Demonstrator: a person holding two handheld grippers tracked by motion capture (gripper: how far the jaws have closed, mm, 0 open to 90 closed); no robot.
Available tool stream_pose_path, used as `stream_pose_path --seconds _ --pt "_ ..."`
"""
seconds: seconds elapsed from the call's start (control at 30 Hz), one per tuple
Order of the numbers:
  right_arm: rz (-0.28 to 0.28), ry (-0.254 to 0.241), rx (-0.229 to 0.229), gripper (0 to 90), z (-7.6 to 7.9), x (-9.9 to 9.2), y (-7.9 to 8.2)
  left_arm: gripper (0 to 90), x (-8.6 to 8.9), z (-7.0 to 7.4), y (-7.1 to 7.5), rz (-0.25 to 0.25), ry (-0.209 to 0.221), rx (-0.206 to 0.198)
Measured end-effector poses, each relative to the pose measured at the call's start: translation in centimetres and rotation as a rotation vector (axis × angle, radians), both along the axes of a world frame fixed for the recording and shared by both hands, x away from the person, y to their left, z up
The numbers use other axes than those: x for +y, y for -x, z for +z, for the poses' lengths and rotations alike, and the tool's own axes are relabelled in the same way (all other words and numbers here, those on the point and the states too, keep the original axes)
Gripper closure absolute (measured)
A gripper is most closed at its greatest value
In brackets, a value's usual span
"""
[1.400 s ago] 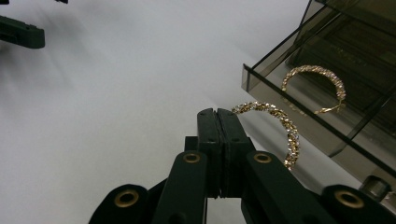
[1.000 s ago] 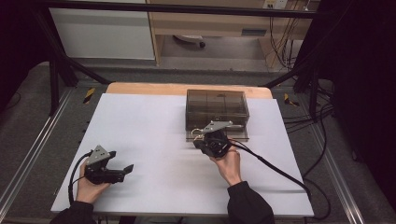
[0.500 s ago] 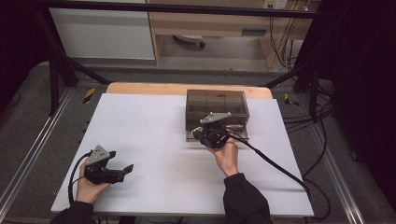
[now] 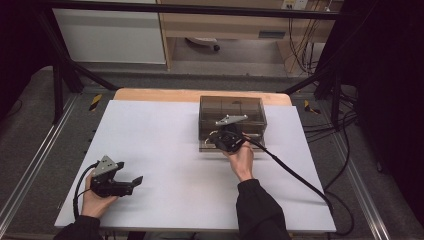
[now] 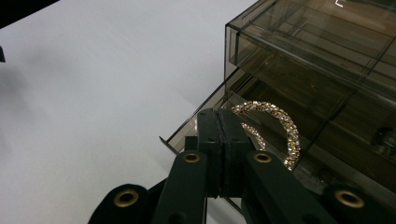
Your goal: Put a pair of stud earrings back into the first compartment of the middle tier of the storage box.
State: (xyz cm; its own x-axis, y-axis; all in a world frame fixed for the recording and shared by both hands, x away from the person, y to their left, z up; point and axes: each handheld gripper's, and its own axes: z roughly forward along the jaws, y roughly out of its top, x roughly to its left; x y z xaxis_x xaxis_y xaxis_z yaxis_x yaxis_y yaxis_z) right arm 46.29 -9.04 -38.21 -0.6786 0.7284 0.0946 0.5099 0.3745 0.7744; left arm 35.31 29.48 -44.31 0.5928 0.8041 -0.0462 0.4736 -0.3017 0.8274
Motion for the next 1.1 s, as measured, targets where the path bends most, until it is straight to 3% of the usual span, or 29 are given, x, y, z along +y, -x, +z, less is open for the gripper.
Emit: stream_pose_path --seconds 0.77,1.1 --pt "-0.010 -0.017 0.056 88.4 -2.7 1.0 -1.5 7.3 0.0 0.0 0.0 -0.001 0.000 -0.001" --pt "-0.014 -0.022 0.033 83.3 -2.1 0.8 -1.2 7.3 0.0 0.0 0.0 -0.001 -0.001 -0.001"
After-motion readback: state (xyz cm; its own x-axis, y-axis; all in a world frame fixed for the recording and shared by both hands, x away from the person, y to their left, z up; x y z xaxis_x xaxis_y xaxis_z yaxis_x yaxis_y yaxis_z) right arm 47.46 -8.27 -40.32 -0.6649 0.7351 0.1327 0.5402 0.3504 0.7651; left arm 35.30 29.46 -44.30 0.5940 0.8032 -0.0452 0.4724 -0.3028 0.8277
